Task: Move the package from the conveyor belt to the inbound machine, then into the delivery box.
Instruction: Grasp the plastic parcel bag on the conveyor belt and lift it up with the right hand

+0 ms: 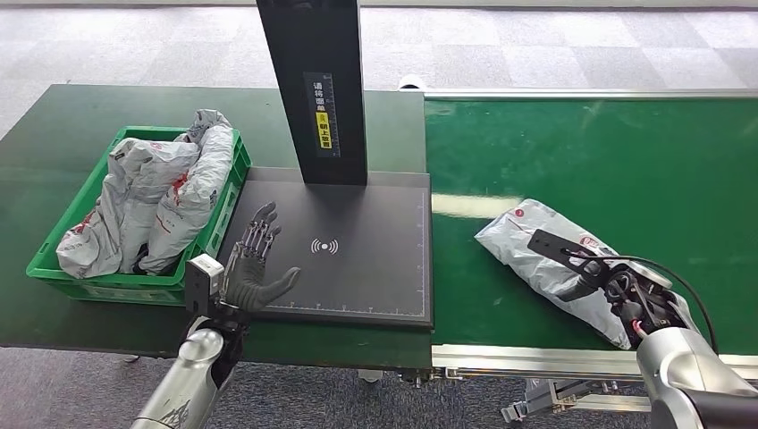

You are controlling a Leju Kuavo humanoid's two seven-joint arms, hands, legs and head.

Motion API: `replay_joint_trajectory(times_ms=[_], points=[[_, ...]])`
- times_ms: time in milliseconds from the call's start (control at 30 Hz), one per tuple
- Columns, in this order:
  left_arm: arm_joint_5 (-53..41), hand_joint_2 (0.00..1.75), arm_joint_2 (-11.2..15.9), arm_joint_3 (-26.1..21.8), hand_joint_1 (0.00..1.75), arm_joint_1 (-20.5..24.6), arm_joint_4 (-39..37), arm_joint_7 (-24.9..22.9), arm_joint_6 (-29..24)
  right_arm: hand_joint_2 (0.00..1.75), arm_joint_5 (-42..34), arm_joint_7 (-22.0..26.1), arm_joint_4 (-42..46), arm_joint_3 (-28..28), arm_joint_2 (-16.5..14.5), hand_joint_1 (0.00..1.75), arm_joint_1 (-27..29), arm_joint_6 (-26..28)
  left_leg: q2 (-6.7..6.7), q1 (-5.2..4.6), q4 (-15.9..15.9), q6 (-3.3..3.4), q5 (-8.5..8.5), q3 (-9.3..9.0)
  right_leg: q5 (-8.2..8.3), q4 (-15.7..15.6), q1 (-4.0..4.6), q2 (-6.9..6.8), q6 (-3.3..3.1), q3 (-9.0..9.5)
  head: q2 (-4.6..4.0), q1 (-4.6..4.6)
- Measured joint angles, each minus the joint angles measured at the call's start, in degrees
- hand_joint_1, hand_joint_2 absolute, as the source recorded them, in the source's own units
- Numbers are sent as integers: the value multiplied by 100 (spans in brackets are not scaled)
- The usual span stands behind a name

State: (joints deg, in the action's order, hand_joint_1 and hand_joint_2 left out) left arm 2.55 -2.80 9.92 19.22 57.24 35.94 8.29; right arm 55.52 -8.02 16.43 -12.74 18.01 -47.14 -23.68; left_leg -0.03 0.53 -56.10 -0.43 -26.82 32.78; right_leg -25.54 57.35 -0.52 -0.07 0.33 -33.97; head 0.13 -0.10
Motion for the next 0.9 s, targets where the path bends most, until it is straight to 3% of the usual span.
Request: replay_joint_trajectory(times_ms=[67,100,133,500,900], points=[[1,175,0,-4,0,-1,0,-11,-16,175,22,43,-2,-4,0,149,-5,-46,0,0,0,0,0,0,0,0,0,0,0,0,0,0],[-2,175,0,-7,0,-1,0,-15,-34,175,33,72,-3,-9,0,169,-8,-60,0,0,0,0,0,0,0,0,0,0,0,0,0,-1],[-7,175,1,-9,0,-2,0,-15,-60,175,47,105,-4,-17,0,174,-11,-67,0,0,0,0,0,0,0,0,0,0,0,0,0,0],[27,175,4,-9,0,-6,-22,-31,-122,175,164,563,-5,-141,17,175,-31,-106,0,0,0,0,0,0,0,0,0,0,0,-1,0,0],[27,175,9,2,0,-4,-48,-33,-161,175,180,706,-8,-215,40,175,-29,-169,0,0,-1,0,0,-1,0,0,0,0,0,-1,1,-1]])
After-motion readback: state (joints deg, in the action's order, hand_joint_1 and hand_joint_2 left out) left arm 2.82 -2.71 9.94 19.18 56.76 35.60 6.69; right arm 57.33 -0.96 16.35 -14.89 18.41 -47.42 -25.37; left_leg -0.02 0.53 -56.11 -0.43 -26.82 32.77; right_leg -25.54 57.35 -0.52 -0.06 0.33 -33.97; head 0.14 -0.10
